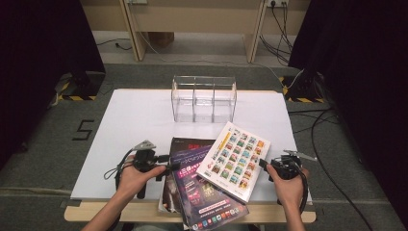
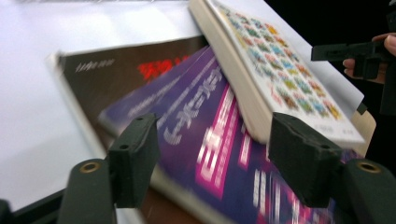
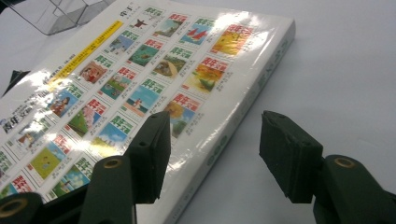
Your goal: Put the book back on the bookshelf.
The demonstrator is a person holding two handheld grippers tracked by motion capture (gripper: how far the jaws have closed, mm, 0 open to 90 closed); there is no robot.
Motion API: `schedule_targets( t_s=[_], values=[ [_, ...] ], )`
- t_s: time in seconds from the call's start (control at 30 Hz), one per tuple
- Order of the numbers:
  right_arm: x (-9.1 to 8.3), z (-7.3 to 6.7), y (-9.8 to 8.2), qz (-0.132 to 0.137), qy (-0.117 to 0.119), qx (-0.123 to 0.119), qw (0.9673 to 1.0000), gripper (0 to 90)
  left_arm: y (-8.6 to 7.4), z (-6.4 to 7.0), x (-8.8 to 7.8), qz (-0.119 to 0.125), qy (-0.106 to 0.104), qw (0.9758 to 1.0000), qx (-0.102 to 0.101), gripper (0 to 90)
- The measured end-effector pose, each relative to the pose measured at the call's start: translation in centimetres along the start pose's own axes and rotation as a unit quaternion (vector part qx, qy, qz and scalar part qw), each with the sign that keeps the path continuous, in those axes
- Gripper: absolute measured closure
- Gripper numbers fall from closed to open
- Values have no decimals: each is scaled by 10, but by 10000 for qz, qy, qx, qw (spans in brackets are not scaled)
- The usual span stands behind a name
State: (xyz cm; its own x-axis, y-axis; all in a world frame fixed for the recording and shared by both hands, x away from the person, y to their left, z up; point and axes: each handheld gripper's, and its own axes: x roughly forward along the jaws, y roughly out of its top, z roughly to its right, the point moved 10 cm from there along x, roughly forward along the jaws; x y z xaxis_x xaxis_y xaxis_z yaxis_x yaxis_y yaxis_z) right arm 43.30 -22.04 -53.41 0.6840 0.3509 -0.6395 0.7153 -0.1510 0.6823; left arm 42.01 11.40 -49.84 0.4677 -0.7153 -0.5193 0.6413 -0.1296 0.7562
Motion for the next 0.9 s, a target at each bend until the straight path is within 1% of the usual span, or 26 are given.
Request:
schedule_targets(
  t_s=[0.03,0.07,0.1,0.13,0.17,0.2,0.23,0.27,0.3,0.33,0.37,0.4,0.43,0.5,0.53,0.57,0.63,0.7,0.73,0.8,0.83,0.9],
  values=[
    [1,-3,1,-28,41,83,10000,442,4,1,6,-47,-41,10000,-7,346],
    [1,-3,1,-28,41,83,10000,442,4,1,6,-47,-41,10000,-7,355],
    [2,-4,1,-45,41,75,10000,442,8,3,12,-97,-73,9999,-21,355],
    [5,-6,2,-97,49,62,9999,442,12,3,17,-143,-91,9999,-29,375],
    [7,-6,3,-110,45,9,9999,442,17,4,29,-267,-61,9996,32,379],
    [9,-6,3,-139,49,19,9999,443,17,4,29,-267,-61,9996,32,379],
    [10,-7,3,-159,65,70,9998,443,20,5,40,-368,-95,9993,16,383],
    [10,-7,3,-159,65,70,9998,443,20,5,40,-368,-95,9993,16,386],
    [13,-7,2,-229,85,97,9997,443,24,7,49,-435,-164,9989,-69,390],
    [13,-7,2,-229,85,97,9997,443,24,7,49,-435,-164,9989,-69,398],
    [16,-8,1,-285,131,119,9994,443,29,9,58,-467,-171,9988,-22,404],
    [16,-8,1,-285,131,119,9994,443,29,9,58,-467,-171,9988,-22,406],
    [17,-10,1,-322,148,162,9992,443,32,11,62,-468,-192,9987,-43,406],
    [19,-11,1,-363,139,195,9991,441,37,14,70,-512,-224,9984,-26,416],
    [20,-9,2,-354,99,129,9992,440,39,16,75,-540,-225,9983,-40,418],
    [21,-9,3,-365,66,134,9992,440,41,17,81,-577,-234,9980,-61,423],
    [22,-8,6,-368,71,205,9991,443,43,19,95,-688,-235,9973,-119,436],
    [22,-6,8,-368,56,241,9990,450,45,22,103,-757,-257,9967,-106,443],
    [23,-6,9,-388,49,314,9987,453,46,23,108,-777,-286,9965,-138,446],
    [25,-4,9,-416,37,282,9987,453,47,24,116,-843,-340,9956,-242,451],
    [26,-3,9,-451,-4,282,9986,452,47,24,120,-879,-347,9950,-323,454],
    [28,-1,9,-500,-31,318,9982,449,47,21,128,-919,-317,9945,-402,469]
  ],
)
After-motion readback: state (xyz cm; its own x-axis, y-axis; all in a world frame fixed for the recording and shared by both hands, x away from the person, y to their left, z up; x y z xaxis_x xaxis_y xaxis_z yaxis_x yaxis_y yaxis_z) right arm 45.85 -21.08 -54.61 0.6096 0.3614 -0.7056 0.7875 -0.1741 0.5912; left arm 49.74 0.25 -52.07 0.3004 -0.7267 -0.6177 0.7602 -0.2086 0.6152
